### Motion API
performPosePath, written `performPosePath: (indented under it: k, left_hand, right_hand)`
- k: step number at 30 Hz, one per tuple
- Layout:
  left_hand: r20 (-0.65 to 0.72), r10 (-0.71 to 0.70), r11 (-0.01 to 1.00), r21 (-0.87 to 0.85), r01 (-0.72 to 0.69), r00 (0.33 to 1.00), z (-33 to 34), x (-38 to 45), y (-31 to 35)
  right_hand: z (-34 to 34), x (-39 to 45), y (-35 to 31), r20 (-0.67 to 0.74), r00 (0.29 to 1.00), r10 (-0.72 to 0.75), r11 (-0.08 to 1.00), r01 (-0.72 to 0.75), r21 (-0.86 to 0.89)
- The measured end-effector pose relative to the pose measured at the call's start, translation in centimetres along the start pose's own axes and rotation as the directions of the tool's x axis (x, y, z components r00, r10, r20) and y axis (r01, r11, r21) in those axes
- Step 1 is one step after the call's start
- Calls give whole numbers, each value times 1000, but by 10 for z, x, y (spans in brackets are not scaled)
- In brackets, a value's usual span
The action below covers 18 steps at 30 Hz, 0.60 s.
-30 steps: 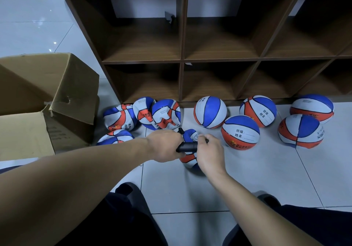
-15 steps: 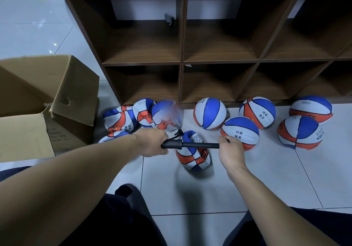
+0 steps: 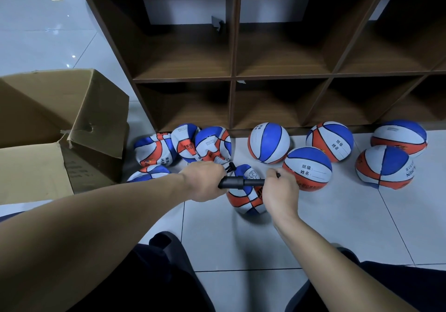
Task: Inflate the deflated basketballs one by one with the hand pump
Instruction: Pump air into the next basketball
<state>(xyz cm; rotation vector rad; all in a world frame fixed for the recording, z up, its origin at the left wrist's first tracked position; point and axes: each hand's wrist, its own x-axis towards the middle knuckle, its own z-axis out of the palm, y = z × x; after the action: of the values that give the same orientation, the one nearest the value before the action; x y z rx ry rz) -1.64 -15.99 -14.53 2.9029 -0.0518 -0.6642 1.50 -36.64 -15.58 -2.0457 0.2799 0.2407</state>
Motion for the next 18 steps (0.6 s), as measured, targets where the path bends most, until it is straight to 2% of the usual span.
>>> performPosePath:
  k: [18]
  left_hand:
    - [40,85,996,13,-85,996,-1,5,13]
  right_hand:
    - [15,-7,5,171,984,-39,998,47,-44]
